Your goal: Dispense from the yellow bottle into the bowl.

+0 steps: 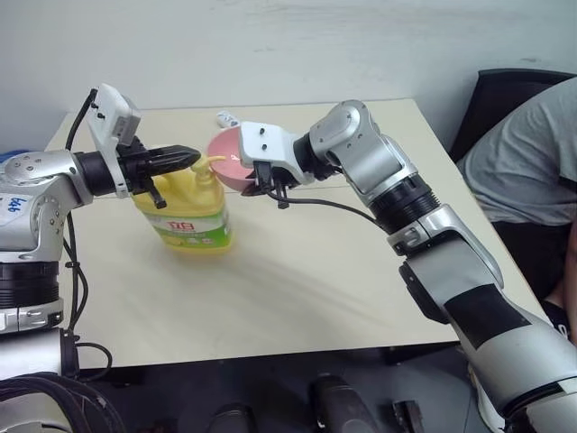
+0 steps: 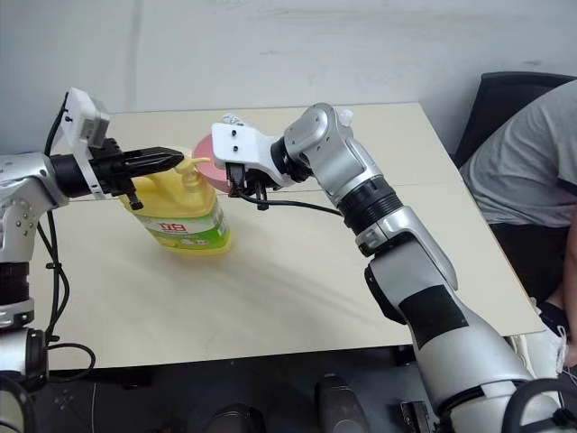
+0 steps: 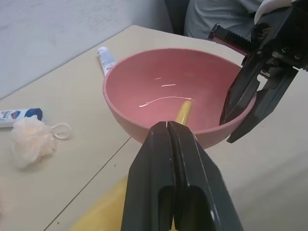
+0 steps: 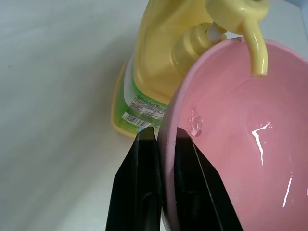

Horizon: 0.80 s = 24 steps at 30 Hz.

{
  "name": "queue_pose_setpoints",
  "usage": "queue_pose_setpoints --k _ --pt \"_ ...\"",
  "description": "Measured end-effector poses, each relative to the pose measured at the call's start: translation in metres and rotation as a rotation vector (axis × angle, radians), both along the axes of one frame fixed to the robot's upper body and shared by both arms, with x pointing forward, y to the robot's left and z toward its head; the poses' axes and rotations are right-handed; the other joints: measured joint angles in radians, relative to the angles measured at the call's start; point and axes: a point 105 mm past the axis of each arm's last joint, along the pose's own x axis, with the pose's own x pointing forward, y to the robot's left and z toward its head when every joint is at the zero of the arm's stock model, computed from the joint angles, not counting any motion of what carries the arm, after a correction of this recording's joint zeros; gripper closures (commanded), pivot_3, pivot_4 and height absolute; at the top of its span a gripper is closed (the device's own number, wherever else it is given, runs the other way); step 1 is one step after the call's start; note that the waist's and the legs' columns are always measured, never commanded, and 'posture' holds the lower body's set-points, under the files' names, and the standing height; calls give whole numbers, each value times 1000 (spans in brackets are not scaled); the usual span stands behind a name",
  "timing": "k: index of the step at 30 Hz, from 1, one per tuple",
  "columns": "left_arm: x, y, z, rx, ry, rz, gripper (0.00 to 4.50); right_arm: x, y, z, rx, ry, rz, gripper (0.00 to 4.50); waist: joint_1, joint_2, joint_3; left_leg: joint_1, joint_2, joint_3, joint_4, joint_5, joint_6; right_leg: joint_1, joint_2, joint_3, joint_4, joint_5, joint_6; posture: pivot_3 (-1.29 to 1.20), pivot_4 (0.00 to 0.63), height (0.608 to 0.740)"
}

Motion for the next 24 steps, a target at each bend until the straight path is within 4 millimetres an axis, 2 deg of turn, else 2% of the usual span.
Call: queue_pose_setpoints --k 8,11,16,18,21,23,24 --pt "1 -2 -1 12 -11 -13 4467 1 -1 -3 4 8 -4 4500 5 2 -2 5 0 0 -3 0 0 5 0 0 -2 0 0 0 150 740" --pt "0 -4 1 -108 -29 -58 4467 2 -8 -5 13 9 -14 4500 8 1 -1 7 0 0 -6 0 0 7 0 -1 -5 0 0 0 150 740" --pt "-5 1 20 -261 -103 -117 4467 8 -23 -8 45 3 -59 4500 7 -6 3 -15 0 -6 -3 1 -2 -11 -1 -7 -1 0 0 0 150 740" --pt "-13 8 42 -310 -181 -137 4467 17 -46 -14 51 1 -125 4500 7 -8 4 -27 -1 -10 1 1 -1 -19 -4 -15 1 1 1 0 150 740" --pt "-35 17 60 -316 -242 -190 4467 27 -87 -33 37 34 -228 4500 4 -9 5 -29 -4 -12 1 0 1 -22 -7 -19 1 1 1 0 150 740" --pt "-53 13 50 -237 -216 -243 4467 28 -115 -52 13 68 -290 4500 4 -8 5 -29 -5 -15 0 -1 2 -22 -8 -19 1 1 1 0 150 740" --pt "-61 10 36 -191 -174 -267 4467 26 -127 -63 0 86 -314 4500 4 -7 5 -29 -5 -16 -2 -1 2 -22 -8 -19 0 1 1 0 150 740"
